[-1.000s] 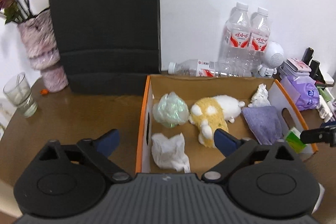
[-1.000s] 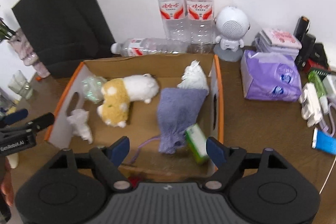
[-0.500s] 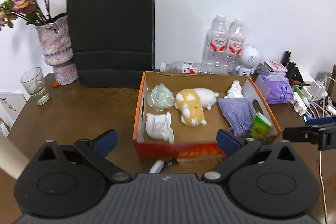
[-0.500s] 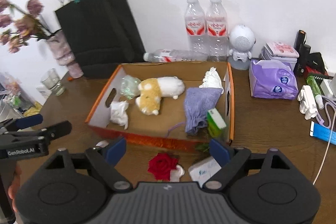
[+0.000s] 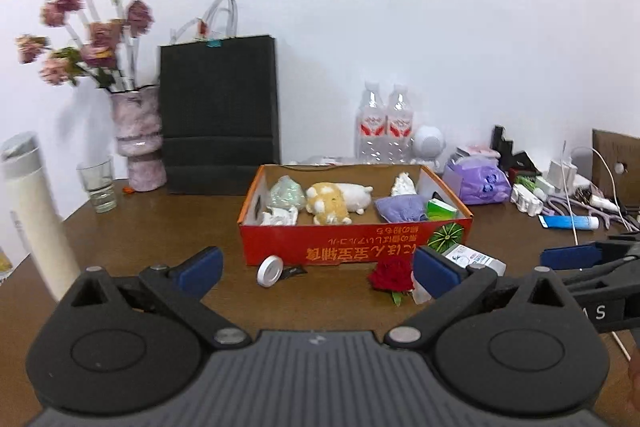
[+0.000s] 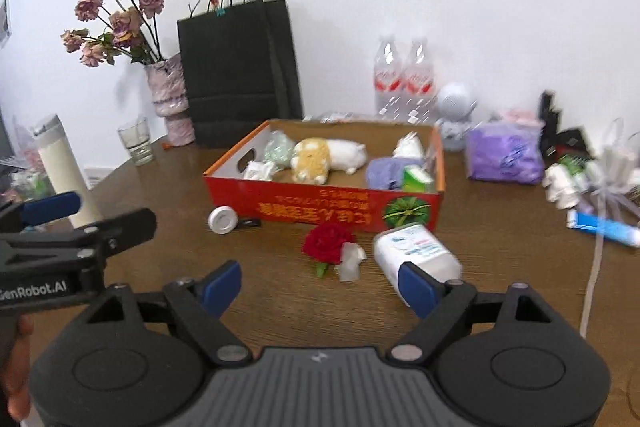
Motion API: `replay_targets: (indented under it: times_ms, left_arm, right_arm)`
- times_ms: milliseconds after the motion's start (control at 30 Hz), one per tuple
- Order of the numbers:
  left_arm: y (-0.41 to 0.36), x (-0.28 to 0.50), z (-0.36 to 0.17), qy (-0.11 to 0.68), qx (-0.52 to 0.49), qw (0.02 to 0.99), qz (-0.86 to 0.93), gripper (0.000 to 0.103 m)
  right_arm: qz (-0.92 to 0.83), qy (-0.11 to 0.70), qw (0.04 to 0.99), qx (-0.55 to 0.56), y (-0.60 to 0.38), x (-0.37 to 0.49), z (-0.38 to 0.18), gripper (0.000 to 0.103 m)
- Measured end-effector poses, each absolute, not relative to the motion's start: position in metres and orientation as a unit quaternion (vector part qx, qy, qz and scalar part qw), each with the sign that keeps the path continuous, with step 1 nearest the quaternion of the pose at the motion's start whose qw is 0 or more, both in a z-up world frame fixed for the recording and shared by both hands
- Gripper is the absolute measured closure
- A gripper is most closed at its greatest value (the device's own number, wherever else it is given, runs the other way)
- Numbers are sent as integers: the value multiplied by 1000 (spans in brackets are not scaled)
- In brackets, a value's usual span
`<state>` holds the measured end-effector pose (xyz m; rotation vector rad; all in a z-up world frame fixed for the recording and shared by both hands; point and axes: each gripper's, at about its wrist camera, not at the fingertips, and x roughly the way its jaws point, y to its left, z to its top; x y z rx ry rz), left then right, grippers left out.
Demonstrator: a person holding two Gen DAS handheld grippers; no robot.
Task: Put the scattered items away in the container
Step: 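Withdraw both open grippers from the box back over the table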
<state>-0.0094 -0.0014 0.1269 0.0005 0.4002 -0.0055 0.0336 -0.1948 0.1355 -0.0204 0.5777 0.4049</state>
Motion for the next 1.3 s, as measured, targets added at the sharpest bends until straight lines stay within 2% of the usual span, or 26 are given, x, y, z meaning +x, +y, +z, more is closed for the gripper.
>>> replay_targets:
  times_ms: [133, 333, 700, 1033, 1300]
  left_arm:
    - [0, -36, 104, 197, -40, 979, -21, 0]
    - [-2, -67, 66, 184, -34, 982, -24, 0]
    - [8, -98, 18, 200, -20, 979, -10, 0]
    - [7, -101, 7, 199, -5, 980, -18, 0]
    - [-1, -110, 5, 163, 19, 986, -9, 0]
  right_arm:
    - [194, 243, 950, 10, -209, 5, 117, 14]
    - [187, 219, 957, 39, -222, -31, 75, 14]
    - [198, 213, 956, 23, -222, -75, 34, 13]
    - [199, 210, 957, 14, -217, -87, 21, 13]
    - [203, 219, 954, 5, -215, -85, 19, 13]
